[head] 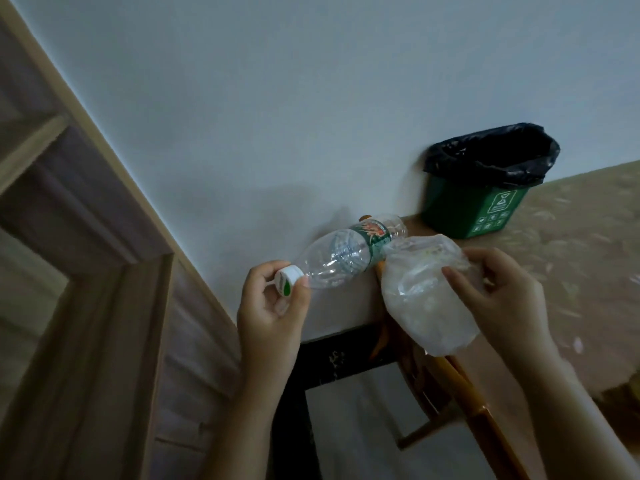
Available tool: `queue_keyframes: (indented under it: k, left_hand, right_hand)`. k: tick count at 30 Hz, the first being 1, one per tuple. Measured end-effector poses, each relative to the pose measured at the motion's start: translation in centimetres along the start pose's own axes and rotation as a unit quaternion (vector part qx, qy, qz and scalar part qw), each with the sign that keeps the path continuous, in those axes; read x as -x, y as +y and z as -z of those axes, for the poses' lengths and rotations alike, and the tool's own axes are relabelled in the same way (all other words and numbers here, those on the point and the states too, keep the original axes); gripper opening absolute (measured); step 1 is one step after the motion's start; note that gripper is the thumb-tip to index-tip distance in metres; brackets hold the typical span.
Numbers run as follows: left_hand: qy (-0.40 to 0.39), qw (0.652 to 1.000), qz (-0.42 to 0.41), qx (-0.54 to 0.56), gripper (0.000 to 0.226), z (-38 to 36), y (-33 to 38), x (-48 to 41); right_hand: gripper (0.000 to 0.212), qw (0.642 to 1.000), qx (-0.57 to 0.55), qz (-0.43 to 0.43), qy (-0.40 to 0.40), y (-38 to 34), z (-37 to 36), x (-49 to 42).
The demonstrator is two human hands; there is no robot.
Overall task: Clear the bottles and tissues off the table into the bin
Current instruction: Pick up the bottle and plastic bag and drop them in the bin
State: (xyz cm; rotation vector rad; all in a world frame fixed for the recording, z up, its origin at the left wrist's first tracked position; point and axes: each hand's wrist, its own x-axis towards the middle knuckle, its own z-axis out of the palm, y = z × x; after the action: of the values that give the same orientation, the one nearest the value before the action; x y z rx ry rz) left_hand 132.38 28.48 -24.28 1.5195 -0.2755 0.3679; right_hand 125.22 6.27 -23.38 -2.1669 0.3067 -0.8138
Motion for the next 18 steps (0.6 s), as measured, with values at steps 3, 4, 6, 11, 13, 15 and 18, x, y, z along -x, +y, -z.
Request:
queue_keyframes:
  k: [3,4,6,11,13,15,18]
  left_hand:
    - [-0.029,1.0,0.008,0.009,0.021,-1.6,-1.8,-3.2]
    - [-0.037,0.999,0.01,0.015,0.021,-2.3,-2.3,-4.3]
    - [-0.061,0.998,0.007,0.026,0.019,-4.1,-3.1,-6.7]
    - [-0.118,0.992,-0.021,0.042,0.016,-9.3,-4.2,-12.5]
    - [-0.142,0.989,-0.029,0.038,0.017,-11.2,-4.6,-14.5]
    - [-0.159,0.986,-0.046,0.033,0.017,-13.0,-4.9,-16.4]
    - [-0.181,0.981,-0.051,0.044,0.018,-15.5,-5.7,-18.4]
  right_hand:
    - [0.023,0.999,0.029,-0.005,0.025,0.5,-1.0,-2.2]
    - [0.024,0.998,0.041,-0.005,0.039,0.8,-1.2,-3.1]
    - [0.026,0.996,0.056,-0.016,0.068,1.5,-1.6,-5.1]
    - [0.019,0.989,0.071,-0.05,0.117,4.9,-2.3,-10.8]
    - [0.02,0.987,0.075,-0.061,0.13,6.2,-2.1,-12.9]
    - [0.02,0.984,0.081,-0.065,0.148,7.2,-1.8,-14.8]
    - [0.021,0.976,0.104,-0.077,0.175,8.5,-1.0,-16.8]
